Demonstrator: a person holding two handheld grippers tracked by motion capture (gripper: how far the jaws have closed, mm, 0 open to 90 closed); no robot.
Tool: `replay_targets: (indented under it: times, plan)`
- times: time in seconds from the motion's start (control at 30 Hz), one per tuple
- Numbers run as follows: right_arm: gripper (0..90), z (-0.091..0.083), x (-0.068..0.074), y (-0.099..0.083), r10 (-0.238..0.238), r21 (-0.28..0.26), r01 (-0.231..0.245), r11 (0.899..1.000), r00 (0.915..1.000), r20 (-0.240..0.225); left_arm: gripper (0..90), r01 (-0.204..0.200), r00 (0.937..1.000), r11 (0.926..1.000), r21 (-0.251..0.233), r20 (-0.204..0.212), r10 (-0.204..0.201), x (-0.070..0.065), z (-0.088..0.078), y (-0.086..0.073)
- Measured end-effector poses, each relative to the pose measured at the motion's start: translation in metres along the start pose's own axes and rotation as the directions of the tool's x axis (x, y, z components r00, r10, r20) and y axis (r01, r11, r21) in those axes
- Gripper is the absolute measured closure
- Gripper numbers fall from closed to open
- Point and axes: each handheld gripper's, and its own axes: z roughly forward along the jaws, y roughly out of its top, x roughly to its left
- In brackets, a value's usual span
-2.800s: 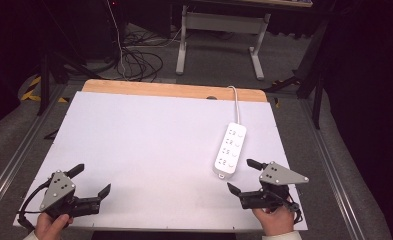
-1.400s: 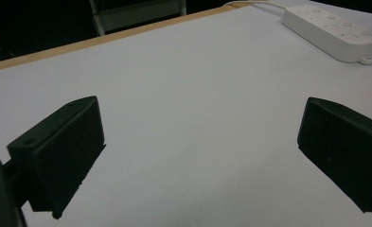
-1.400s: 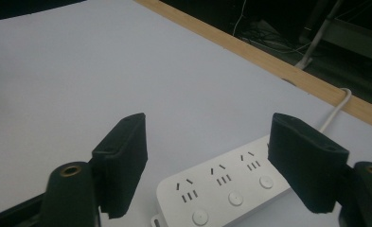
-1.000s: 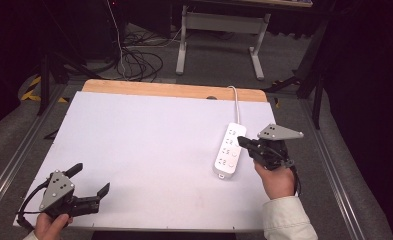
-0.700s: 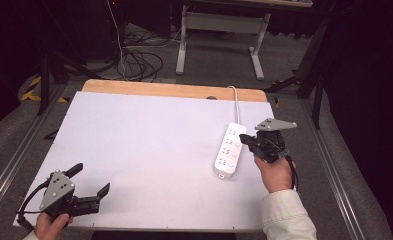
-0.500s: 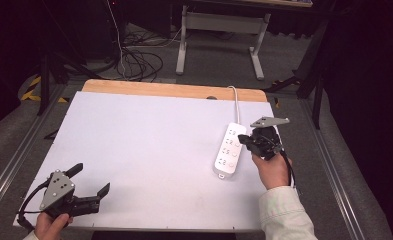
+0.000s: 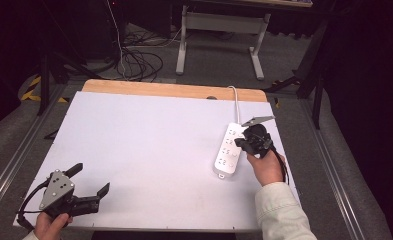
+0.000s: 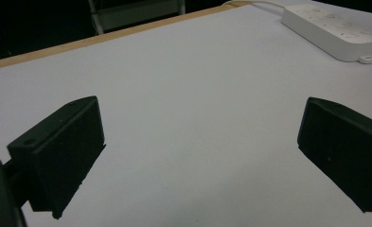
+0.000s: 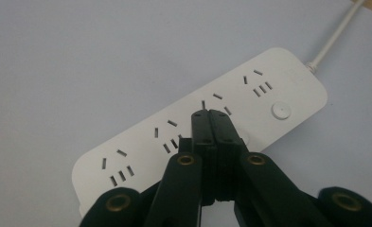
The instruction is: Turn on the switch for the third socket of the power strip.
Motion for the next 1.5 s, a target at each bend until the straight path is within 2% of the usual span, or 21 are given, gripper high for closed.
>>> replay_targets:
  times: [0.6,0.9,1.03,1.5]
  plan:
    - [90.0,0.017,0.002,-0.002,-0.017,0.111,0.019,0.994,0.9997,-0.015,1.9,0.0,1.0,1.0,0.001,0.0,0.0,0.0,0.0,0.0]
    - [90.0,0.025,0.005,-0.003,-0.031,0.167,0.036,0.985,0.9989,-0.036,1.9,0.0,1.0,1.0,0.001,0.002,0.0,0.0,0.0,0.0]
    - [90.0,0.027,0.006,-0.004,-0.034,0.184,0.039,0.982,0.999,-0.031,1.9,0.0,1.0,1.0,0.001,0.001,0.0,0.0,0.0,0.0]
    - [90.0,0.028,0.009,-0.008,-0.045,0.165,0.047,0.985,0.9989,-0.011,1.9,-0.001,1.0,1.0,0.001,0.002,0.001,0.0,0.0,0.0]
